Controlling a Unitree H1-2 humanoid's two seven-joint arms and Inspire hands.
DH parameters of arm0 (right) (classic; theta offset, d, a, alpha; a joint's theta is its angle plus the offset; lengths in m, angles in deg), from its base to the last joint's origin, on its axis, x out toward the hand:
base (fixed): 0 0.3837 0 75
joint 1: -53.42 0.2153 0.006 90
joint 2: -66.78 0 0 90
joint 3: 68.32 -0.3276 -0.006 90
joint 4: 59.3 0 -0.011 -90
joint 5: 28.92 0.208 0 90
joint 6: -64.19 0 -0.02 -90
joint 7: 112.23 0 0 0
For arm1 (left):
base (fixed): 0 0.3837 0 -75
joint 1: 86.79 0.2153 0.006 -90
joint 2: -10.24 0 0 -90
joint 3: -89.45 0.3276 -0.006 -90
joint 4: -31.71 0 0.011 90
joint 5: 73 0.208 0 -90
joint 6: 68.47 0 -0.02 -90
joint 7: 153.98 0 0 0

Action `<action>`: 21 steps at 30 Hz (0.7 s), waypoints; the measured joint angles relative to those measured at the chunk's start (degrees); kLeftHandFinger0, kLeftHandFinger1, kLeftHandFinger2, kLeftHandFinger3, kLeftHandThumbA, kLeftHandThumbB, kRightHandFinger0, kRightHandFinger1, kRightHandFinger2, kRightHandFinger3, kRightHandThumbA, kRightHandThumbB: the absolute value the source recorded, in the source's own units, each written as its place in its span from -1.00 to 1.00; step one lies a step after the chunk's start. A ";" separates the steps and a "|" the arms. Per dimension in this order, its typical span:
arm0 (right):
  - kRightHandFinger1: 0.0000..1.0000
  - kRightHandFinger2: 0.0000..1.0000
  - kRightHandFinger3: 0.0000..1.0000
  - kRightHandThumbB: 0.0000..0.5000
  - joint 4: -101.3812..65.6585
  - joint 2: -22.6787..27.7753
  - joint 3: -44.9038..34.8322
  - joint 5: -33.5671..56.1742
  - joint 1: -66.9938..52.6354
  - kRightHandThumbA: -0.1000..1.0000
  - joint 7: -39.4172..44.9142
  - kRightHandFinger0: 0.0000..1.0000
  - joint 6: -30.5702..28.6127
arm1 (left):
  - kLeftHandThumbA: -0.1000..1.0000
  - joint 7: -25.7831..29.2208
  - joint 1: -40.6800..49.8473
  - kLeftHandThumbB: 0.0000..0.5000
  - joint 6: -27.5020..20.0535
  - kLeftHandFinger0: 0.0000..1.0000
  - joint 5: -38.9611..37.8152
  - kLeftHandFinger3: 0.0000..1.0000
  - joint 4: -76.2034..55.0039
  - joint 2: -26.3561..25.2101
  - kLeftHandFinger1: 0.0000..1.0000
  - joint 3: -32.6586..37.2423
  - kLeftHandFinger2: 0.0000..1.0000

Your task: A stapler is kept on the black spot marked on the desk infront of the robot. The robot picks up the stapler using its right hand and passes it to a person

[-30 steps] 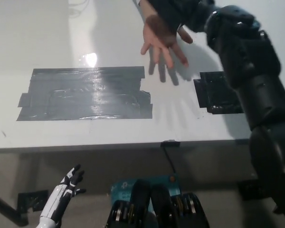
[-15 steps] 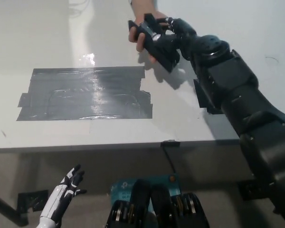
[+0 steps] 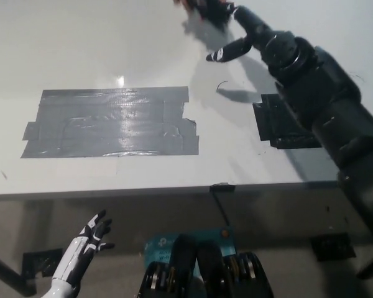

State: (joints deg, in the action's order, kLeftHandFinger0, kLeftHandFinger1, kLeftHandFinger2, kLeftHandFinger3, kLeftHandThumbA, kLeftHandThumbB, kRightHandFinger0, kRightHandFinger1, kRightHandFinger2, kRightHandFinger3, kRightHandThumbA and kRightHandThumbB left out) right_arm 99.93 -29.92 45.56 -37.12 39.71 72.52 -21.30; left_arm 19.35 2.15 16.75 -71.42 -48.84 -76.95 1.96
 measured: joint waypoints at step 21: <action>1.00 1.00 1.00 0.54 -42.46 10.31 -6.18 1.09 -22.13 0.80 4.28 1.00 5.33 | 0.98 -0.16 -0.37 0.73 0.45 0.71 0.05 1.00 1.16 0.30 1.00 0.00 1.00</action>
State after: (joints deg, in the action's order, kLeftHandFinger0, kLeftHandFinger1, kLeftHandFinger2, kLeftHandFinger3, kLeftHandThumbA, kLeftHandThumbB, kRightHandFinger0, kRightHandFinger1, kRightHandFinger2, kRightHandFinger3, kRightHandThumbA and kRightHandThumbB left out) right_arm 57.47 -19.61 39.39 -36.03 17.59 76.80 -15.96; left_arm 19.19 1.77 17.20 -71.38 -47.68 -76.65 1.97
